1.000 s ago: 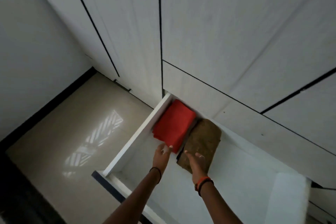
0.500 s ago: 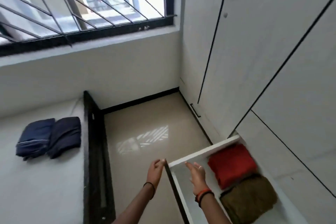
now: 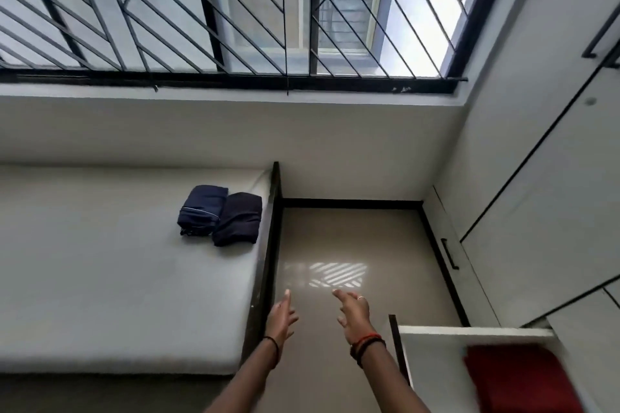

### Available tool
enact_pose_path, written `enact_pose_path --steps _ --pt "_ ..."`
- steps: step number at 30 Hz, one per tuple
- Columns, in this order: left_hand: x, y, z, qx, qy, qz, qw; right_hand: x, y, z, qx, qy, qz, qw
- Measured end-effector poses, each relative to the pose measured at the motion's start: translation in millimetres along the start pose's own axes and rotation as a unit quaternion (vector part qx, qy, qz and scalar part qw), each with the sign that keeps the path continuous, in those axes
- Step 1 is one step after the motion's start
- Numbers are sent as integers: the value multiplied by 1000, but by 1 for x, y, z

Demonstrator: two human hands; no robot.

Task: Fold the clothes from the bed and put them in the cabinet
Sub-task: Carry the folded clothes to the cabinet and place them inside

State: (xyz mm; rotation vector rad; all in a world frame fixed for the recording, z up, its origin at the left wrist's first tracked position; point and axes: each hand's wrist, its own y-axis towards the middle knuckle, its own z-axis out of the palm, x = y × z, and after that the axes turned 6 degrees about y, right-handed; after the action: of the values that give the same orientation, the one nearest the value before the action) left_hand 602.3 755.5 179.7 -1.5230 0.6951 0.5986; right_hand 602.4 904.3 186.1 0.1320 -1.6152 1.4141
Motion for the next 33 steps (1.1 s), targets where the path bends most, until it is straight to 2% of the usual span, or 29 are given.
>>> enact_pose_path --steps 13,24,33 --pt "-48 29 -112 -11 -114 -1 993 -9 -3 131 79 -29 10 996" --pt "-125 152 -158 -47 -139 -6 989 44 95 243 87 -48 -4 995" --pt "-192 243 -174 -78 -164 -29 983 74 172 329 101 -69 49 991"
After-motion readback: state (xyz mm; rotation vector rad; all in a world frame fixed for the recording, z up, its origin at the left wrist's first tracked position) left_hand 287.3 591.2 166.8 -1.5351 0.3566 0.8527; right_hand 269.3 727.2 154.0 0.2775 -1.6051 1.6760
